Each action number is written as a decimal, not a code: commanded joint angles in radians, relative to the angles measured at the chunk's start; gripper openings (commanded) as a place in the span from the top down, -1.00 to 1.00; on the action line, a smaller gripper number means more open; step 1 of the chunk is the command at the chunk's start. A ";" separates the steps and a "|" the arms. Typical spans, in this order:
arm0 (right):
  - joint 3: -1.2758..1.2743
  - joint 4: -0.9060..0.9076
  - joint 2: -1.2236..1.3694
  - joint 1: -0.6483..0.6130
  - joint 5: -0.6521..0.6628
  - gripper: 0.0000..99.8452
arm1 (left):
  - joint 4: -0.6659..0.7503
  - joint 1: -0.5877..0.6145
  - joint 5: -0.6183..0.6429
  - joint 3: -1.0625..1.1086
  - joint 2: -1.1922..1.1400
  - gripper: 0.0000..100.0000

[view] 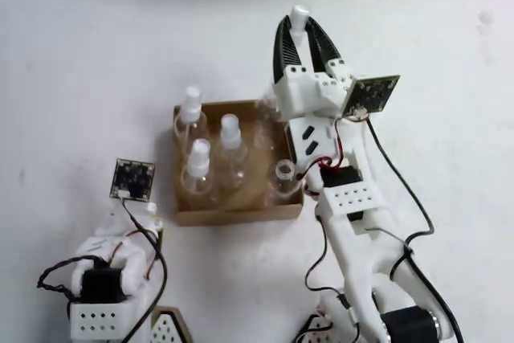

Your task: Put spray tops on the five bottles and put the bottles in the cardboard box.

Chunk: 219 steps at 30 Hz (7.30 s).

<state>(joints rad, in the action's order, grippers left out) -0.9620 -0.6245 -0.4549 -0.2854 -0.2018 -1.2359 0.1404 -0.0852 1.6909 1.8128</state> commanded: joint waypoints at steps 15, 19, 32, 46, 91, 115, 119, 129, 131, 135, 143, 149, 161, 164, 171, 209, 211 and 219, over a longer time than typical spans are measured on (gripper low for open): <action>-0.086 -0.025 0.015 0.007 0.017 0.97 | -0.005 -0.013 -0.005 0.002 0.008 0.90; -0.094 -0.024 0.019 0.005 0.017 0.97 | -0.005 -0.013 -0.005 0.002 0.008 0.90; -0.104 -0.030 0.130 -0.051 0.137 0.97 | -0.005 -0.013 -0.005 0.002 0.008 0.90; -0.183 -0.031 0.130 -0.051 0.144 0.96 | -0.005 -0.013 -0.005 0.002 0.008 0.90; -0.311 0.027 -0.068 -0.077 0.207 0.75 | -0.005 -0.013 -0.005 0.002 0.008 0.90; -0.316 0.102 -0.173 -0.070 0.216 0.97 | -0.005 -0.013 -0.005 0.002 0.008 0.90; -0.318 0.102 -0.173 -0.070 0.216 0.96 | -0.005 -0.013 -0.005 0.002 0.008 0.90; -0.318 0.104 -0.173 -0.068 0.213 0.66 | -0.005 -0.013 -0.005 0.002 0.008 0.90; -0.316 0.101 -0.174 -0.068 0.213 0.70 | -0.005 -0.013 -0.005 0.002 0.008 0.90; -0.302 0.104 -0.216 -0.067 0.210 0.75 | -0.005 -0.013 -0.005 0.002 0.008 0.90; -0.215 0.259 -0.501 0.088 0.206 0.92 | -0.005 -0.013 -0.005 0.002 0.008 0.90; -0.109 0.354 -0.550 0.278 0.206 0.94 | -0.005 -0.013 -0.005 0.002 0.008 0.90; 0.442 0.920 -0.077 0.401 0.213 0.95 | -0.005 -0.013 -0.005 0.002 0.008 0.90; 0.672 1.171 0.116 0.400 0.216 0.94 | -0.005 -0.013 -0.005 0.002 0.008 0.90; 1.178 1.623 0.527 0.432 0.216 0.94 | -0.005 -0.013 -0.005 0.002 0.008 0.90; 2.592 2.134 1.756 0.437 0.433 0.94 | -0.005 -0.013 -0.005 0.002 0.008 0.90; 2.627 2.155 1.744 0.447 0.428 0.97 | -0.005 -0.013 -0.005 0.002 0.008 0.90; 2.618 2.358 1.495 0.447 0.427 0.97 | -0.005 -0.013 -0.005 0.002 0.008 0.90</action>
<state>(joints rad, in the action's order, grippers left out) 1.6187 1.6448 1.2359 0.1550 0.2156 -1.2359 0.1404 -0.0852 1.6909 1.8128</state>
